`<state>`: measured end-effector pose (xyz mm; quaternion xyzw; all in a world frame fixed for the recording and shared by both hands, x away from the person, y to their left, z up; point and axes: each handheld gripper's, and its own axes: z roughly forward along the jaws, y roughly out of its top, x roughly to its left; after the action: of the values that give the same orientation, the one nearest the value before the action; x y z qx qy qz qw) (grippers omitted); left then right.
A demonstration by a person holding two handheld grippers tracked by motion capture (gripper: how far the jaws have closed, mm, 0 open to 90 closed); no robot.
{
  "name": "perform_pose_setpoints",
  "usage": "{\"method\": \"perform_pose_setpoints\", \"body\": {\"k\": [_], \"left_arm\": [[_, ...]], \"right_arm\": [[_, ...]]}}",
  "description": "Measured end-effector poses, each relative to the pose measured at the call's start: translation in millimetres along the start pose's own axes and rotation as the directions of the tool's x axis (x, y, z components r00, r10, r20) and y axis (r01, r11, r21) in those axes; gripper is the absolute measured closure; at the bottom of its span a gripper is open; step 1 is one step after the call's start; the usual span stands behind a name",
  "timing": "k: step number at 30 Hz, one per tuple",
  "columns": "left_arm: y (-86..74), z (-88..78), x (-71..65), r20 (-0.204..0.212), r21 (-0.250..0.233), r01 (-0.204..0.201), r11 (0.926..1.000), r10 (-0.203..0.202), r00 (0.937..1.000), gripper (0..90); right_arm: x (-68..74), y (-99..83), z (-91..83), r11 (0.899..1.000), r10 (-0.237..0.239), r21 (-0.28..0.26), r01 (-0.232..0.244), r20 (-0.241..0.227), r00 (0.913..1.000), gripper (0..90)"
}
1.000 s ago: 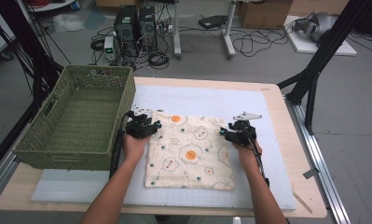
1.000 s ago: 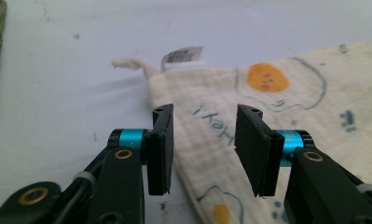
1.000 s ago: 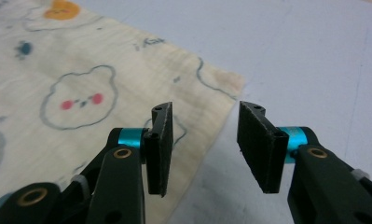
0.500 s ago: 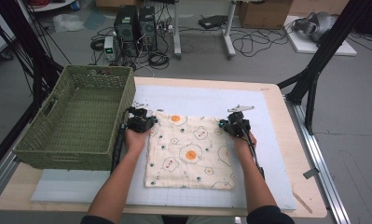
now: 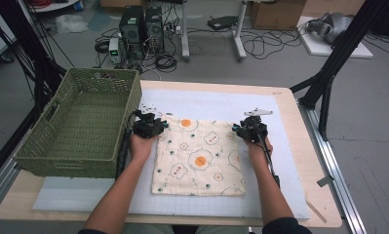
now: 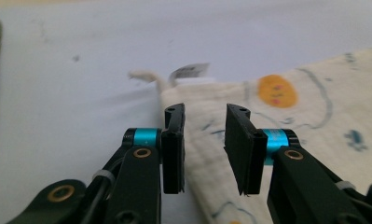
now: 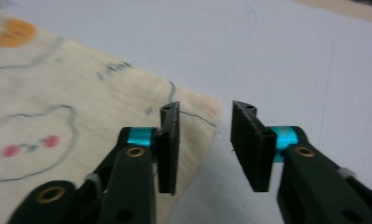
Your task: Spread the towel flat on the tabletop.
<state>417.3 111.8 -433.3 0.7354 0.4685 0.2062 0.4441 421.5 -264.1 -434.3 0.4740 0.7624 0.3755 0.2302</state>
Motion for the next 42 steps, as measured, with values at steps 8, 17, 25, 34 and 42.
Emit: {"method": "perform_pose_setpoints", "body": {"k": [8, 17, 25, 34, 42], "left_arm": [[12.9, -31.4, -21.8, 0.189, -0.142, -0.140, 0.9799, 0.166, 0.9678, 63.1], [8.0, -50.7, -31.1, 0.283, -0.156, -0.073, 0.9850, 0.116, 0.9522, 39.4], [-9.4, -58.2, -35.7, 0.306, -0.165, -0.077, 0.9833, 0.125, 0.9436, 24.1], [-22.1, -57.1, -35.1, 0.294, -0.143, -0.076, 0.9868, 0.116, 0.9486, 20.3], [-22.4, -57.3, -33.9, 0.290, -0.146, -0.076, 0.9863, 0.116, 0.9500, 21.2]], "right_arm": [[7.6, -3.2, -52.2, 0.993, -0.104, -0.071, 0.097, -0.095, 0.9901, 41.0], [5.9, -25.0, -93.7, 0.993, -0.075, -0.103, 0.061, -0.137, 0.9877, 27.3], [5.5, -40.5, -99.8, 0.986, -0.128, -0.119, 0.115, -0.105, 0.9862, 17.6], [1.4, -42.3, -101.8, 0.988, -0.075, -0.142, 0.062, -0.086, 0.9935, 11.7], [-2.8, -43.6, -104.6, 0.986, -0.039, -0.164, 0.027, -0.066, 0.9970, 11.6]]}}
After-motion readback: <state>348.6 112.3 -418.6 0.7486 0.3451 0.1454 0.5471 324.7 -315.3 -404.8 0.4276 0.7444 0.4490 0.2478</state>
